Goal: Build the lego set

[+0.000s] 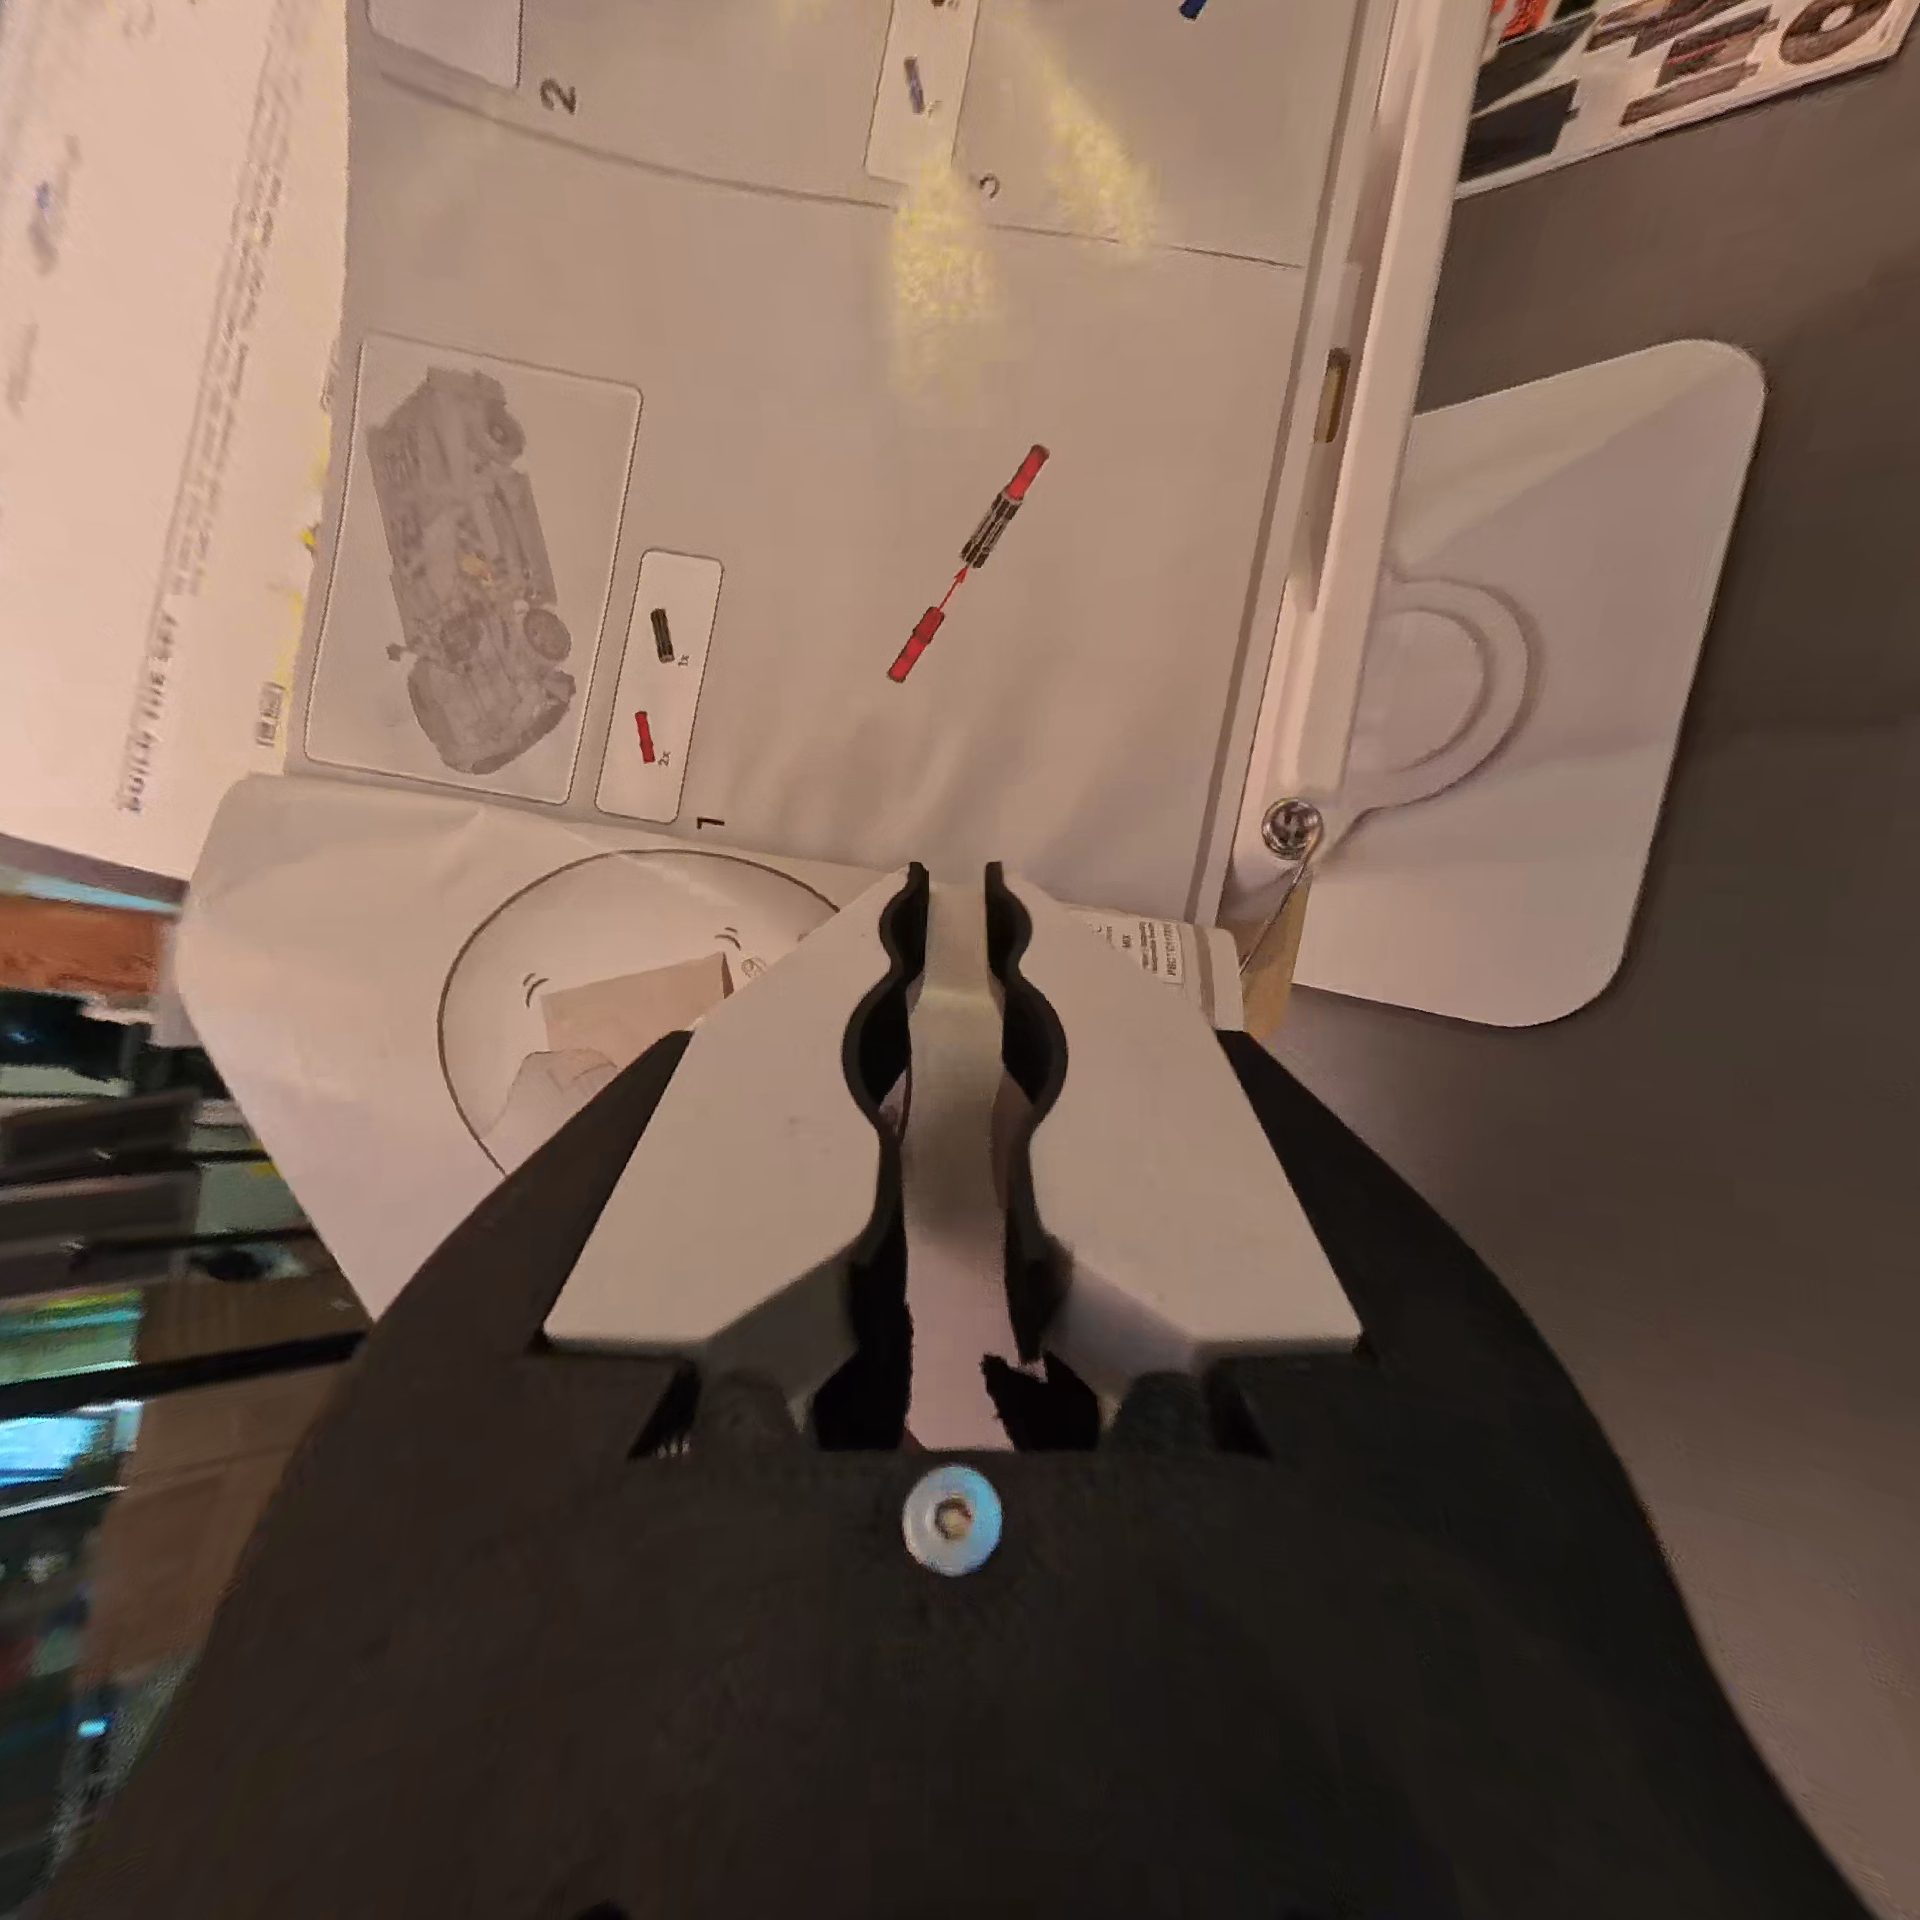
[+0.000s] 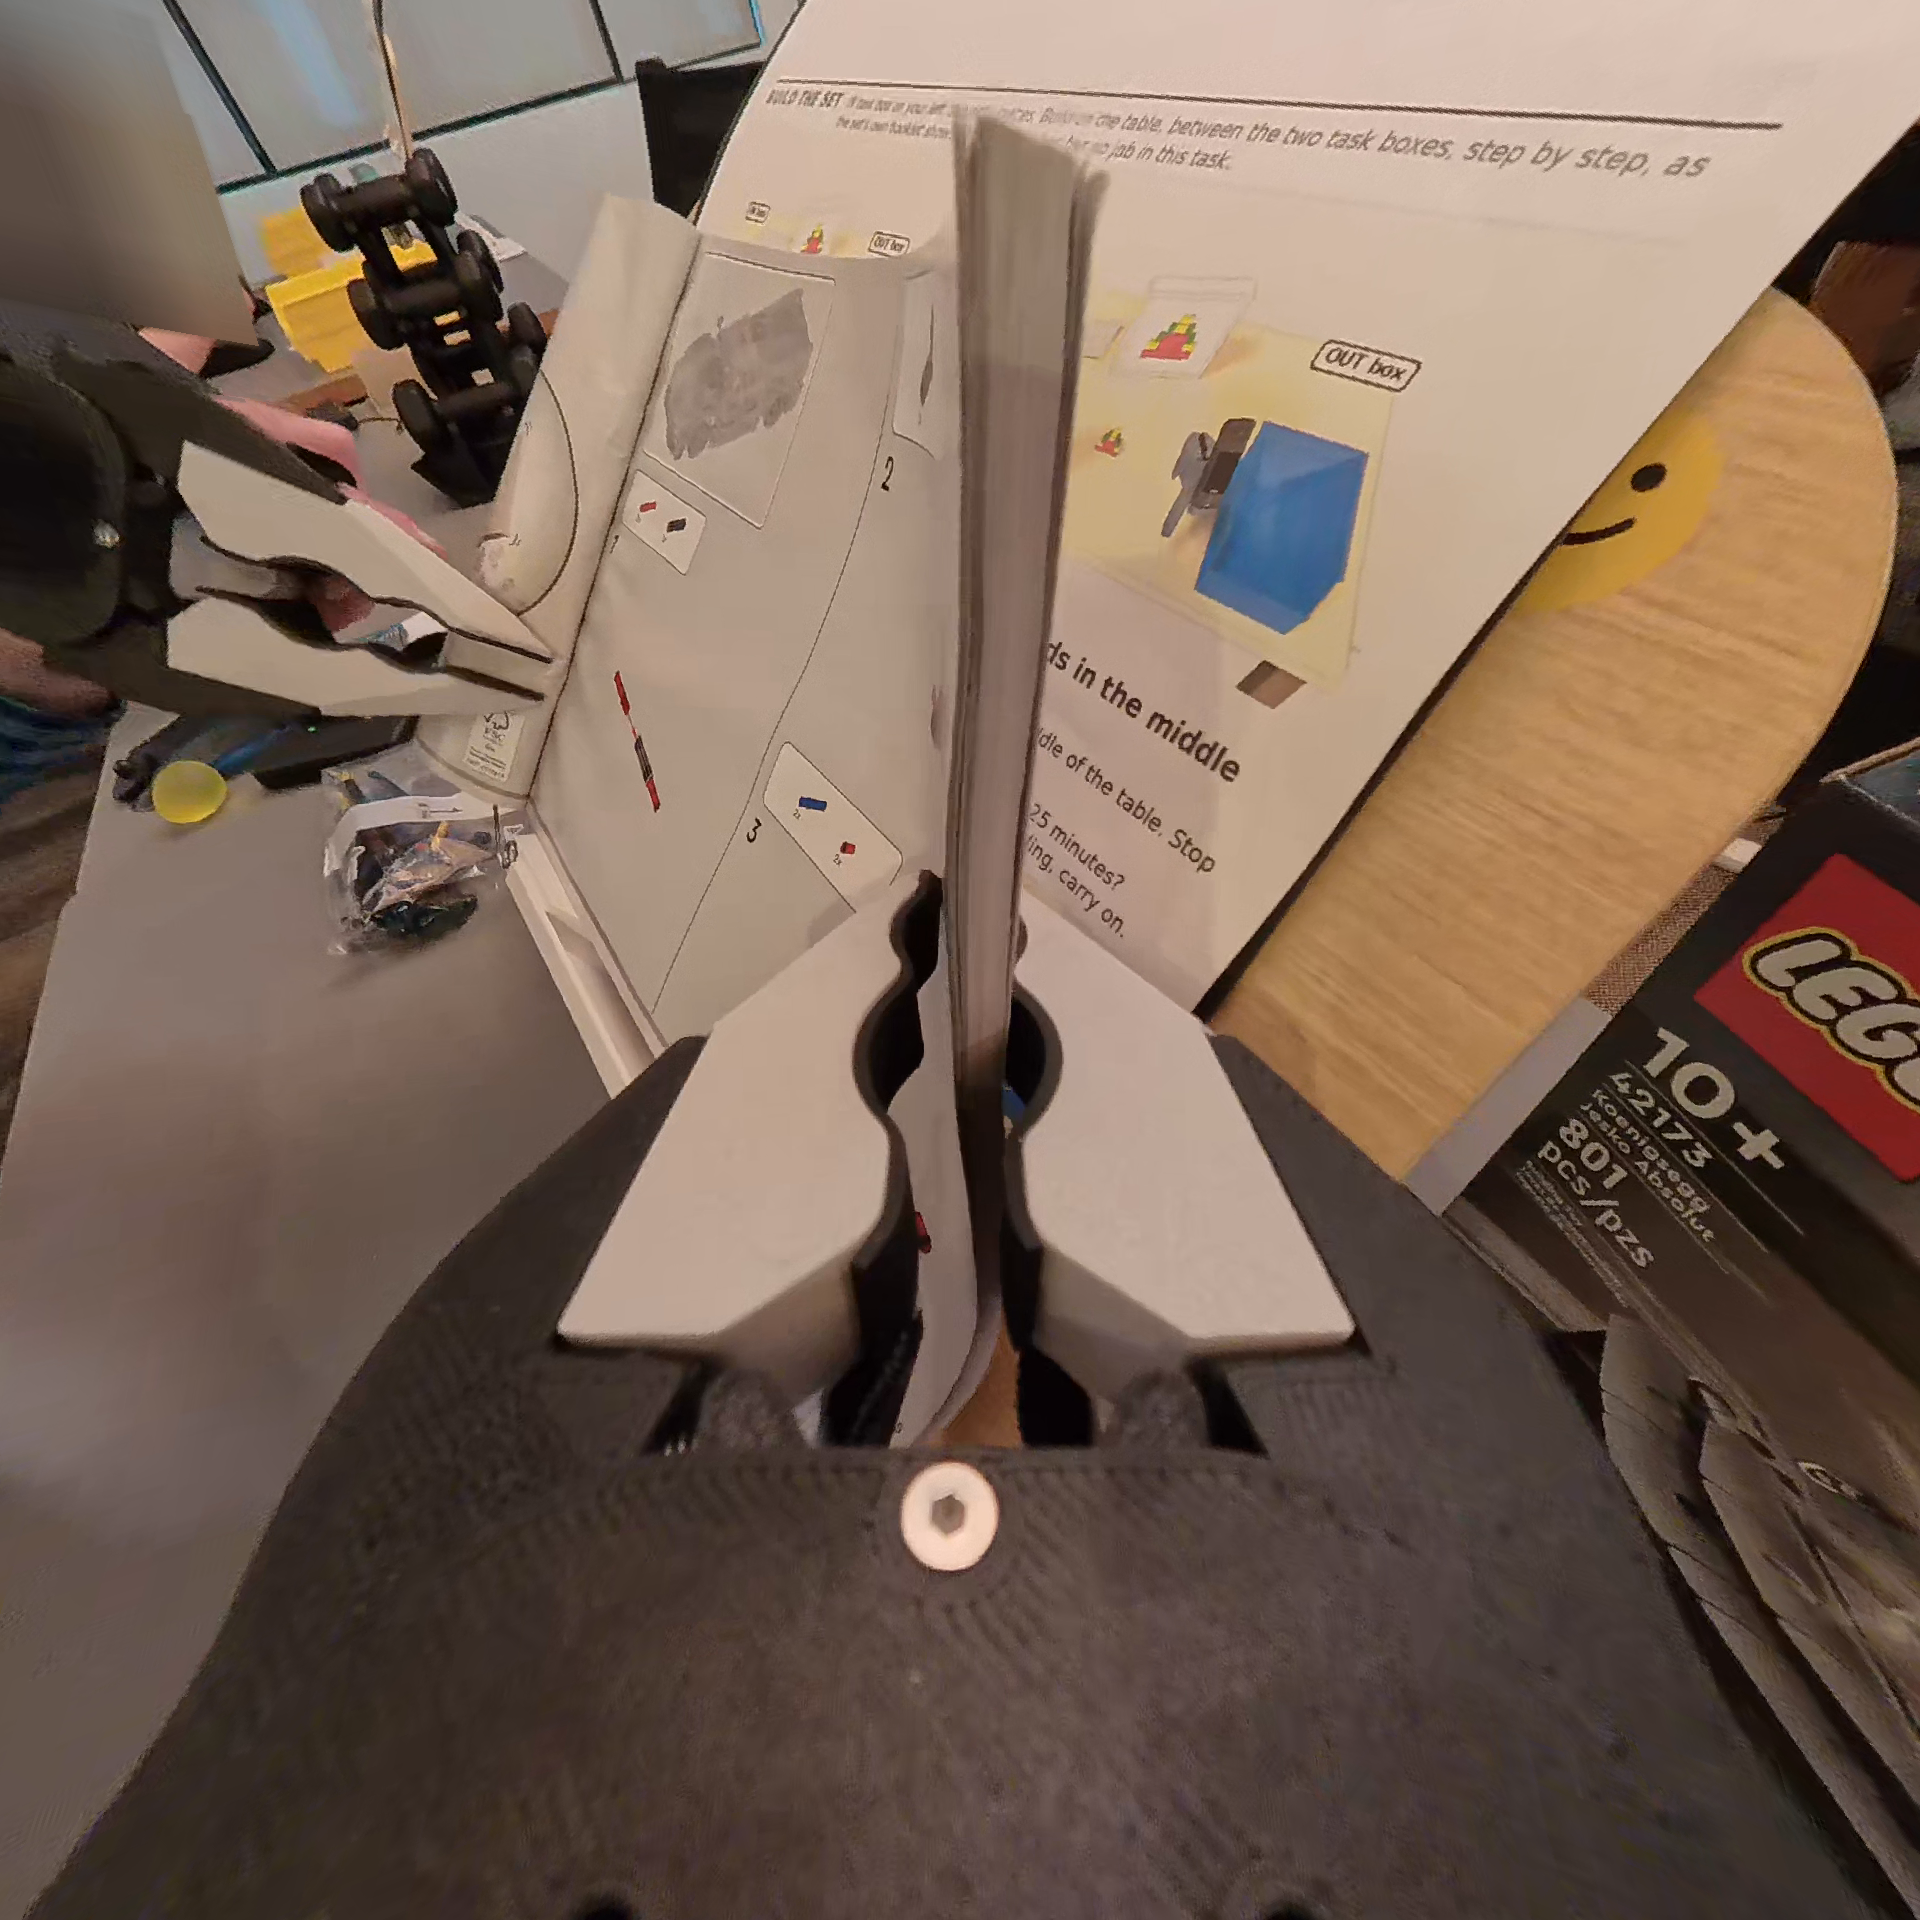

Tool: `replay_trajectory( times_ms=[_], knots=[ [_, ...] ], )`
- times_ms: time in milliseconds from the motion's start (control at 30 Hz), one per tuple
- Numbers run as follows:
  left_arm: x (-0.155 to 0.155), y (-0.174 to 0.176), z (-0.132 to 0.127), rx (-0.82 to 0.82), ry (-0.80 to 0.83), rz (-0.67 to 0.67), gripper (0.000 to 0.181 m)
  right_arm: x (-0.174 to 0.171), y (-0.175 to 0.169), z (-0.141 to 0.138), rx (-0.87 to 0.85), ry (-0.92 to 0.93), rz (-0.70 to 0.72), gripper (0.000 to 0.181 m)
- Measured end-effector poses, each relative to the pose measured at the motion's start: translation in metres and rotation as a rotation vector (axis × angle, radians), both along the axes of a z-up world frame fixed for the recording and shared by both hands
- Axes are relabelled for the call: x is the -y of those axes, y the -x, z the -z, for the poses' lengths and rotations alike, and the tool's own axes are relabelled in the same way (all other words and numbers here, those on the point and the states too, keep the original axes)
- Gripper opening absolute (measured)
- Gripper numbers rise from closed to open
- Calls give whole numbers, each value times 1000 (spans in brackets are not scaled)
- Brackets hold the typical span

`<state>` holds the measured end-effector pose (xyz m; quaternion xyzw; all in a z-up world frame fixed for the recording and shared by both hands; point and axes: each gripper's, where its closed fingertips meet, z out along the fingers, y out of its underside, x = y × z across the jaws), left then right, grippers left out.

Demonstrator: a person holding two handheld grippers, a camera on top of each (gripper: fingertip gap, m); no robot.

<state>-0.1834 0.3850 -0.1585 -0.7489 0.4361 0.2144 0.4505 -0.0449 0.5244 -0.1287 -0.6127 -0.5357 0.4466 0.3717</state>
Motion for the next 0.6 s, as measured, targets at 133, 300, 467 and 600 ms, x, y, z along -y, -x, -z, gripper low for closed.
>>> replay_trajectory(
  times_ms=[133,300,467,600],
  knots=[
    [-2,2,-12,-63,-128,1,8,-3,-1,-1,-20,6,22,11],
    [-2,-36,-46,-2,-198,44,11,-2,-6,-5,-58,21,44,26],
    [-44,-101,-43,-33,-123,117,11,-4,-22,-7,-92,7,109,47],
    [-86,-125,-23,-132,-64,132,12,-7,-46,-5,-95,-21,183,49]
  ],
)
